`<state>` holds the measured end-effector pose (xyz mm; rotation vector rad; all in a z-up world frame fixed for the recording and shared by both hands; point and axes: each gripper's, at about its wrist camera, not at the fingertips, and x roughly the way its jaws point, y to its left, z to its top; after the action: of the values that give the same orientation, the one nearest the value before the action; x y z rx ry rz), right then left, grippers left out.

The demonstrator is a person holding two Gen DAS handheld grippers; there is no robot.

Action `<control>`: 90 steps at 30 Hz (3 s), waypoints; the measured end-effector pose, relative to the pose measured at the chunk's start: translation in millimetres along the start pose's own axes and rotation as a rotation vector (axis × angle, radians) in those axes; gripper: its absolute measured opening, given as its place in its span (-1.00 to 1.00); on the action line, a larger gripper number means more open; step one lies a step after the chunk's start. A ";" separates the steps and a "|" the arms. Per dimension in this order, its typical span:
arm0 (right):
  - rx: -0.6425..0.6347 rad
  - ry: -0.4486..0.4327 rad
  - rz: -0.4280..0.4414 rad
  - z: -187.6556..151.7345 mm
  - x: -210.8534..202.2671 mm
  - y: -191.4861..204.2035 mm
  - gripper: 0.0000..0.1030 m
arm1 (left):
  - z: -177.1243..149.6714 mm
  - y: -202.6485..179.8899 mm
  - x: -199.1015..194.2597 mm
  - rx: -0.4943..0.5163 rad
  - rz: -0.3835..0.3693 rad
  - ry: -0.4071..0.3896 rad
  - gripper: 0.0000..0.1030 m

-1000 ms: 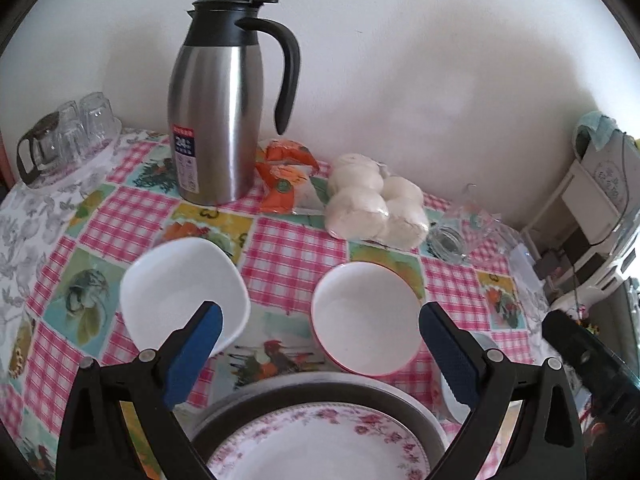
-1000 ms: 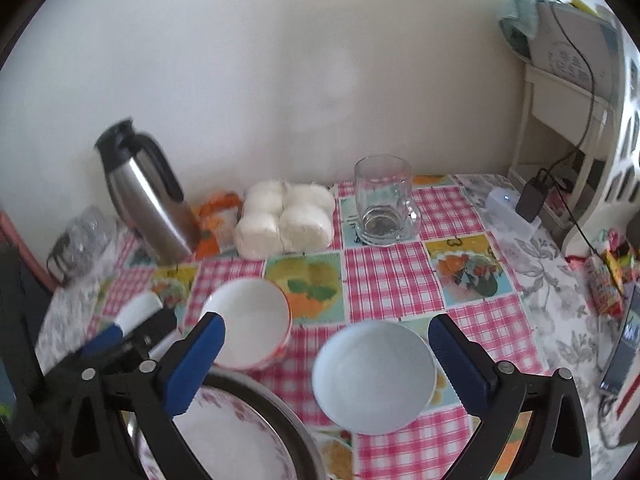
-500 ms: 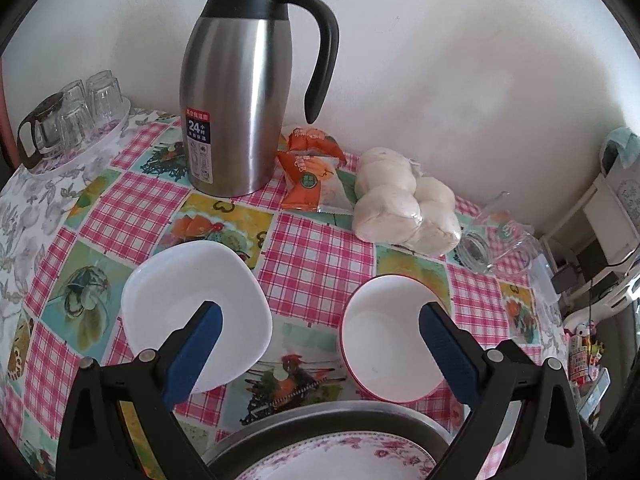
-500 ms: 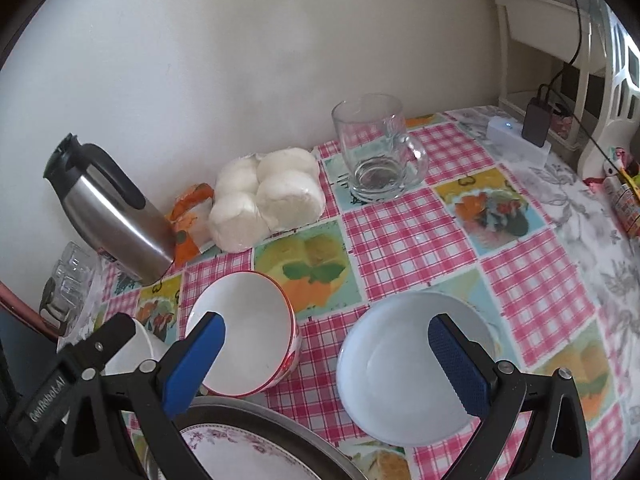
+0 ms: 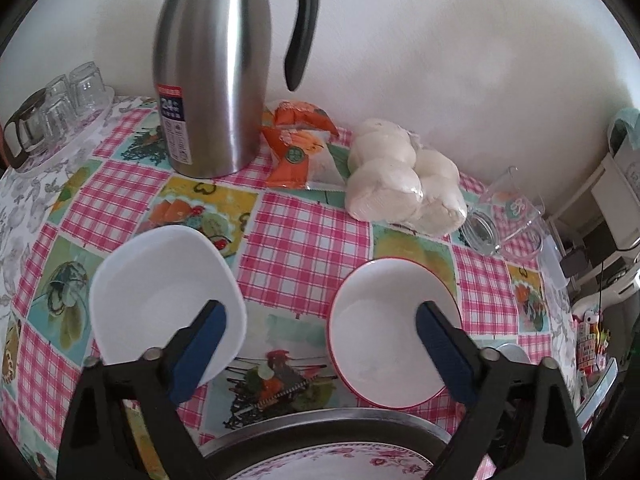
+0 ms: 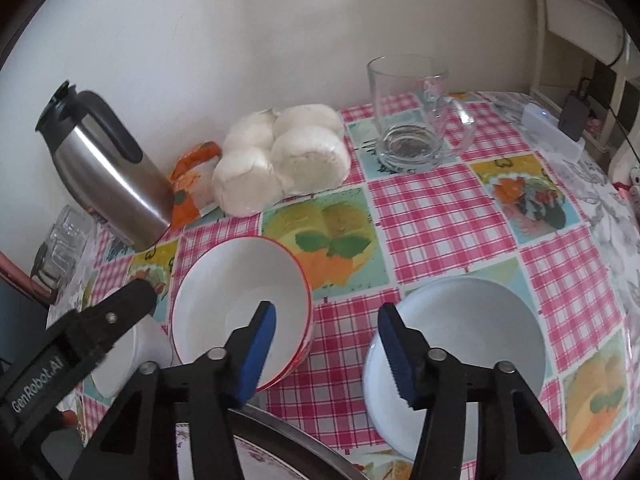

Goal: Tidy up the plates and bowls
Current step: 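Close both grippers on the rim of the red-rimmed bowl, then lift the red-rimmed bowl with both grippers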

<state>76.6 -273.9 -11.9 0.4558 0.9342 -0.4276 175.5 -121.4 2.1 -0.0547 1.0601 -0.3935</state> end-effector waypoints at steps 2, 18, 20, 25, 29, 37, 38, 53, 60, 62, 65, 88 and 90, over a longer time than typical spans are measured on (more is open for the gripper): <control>-0.002 0.015 0.005 -2.0 4.8 1.4 -0.11 | -1.0 -2.0 3.6 0.006 0.000 0.012 0.51; -0.018 0.094 0.048 -14.1 32.6 9.1 -0.37 | -14.0 3.9 41.2 -0.027 -0.029 0.147 -0.25; -0.019 0.099 0.061 -15.2 34.1 9.8 -0.37 | -14.1 5.0 42.3 -0.030 -0.028 0.150 -0.31; -0.039 0.099 0.060 -17.4 36.4 14.3 -0.38 | -15.9 8.9 46.6 -0.047 -0.086 0.168 -0.57; -0.041 0.097 0.065 -17.8 35.6 13.6 -0.37 | -16.8 7.8 45.6 -0.044 -0.108 0.169 -0.62; -0.033 0.079 0.083 -16.6 30.8 13.1 -0.37 | -13.1 5.0 39.2 -0.026 -0.112 0.145 -0.62; -0.030 0.074 0.086 -15.9 29.5 12.7 -0.37 | -12.2 4.2 38.1 -0.021 -0.112 0.140 -0.63; -0.056 -0.039 0.093 -3.7 -13.5 17.0 -0.37 | 3.0 -10.9 -13.7 0.040 -0.126 0.031 -0.62; -0.052 -0.065 0.108 -1.4 -30.2 14.7 -0.37 | 3.1 -17.7 -30.0 0.051 -0.120 0.005 -0.62; -0.049 -0.060 0.116 -3.1 -30.3 13.9 -0.37 | 1.5 -17.9 -28.3 0.055 -0.111 0.010 -0.62; -0.050 -0.035 0.110 -6.6 -22.0 12.8 -0.36 | -2.4 -15.0 -16.5 0.041 -0.111 0.042 -0.62; -0.022 -0.081 0.065 3.6 -17.2 -3.1 -0.52 | -8.2 1.7 36.1 -0.024 -0.114 0.161 -0.60; 0.011 -0.054 0.100 3.7 -7.1 -8.1 -0.52 | -9.4 -0.7 40.2 -0.017 -0.117 0.172 -0.60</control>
<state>71.0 -281.5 -5.6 0.4961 0.8539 -0.3525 184.3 -134.4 -36.0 -0.0992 1.2338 -0.5016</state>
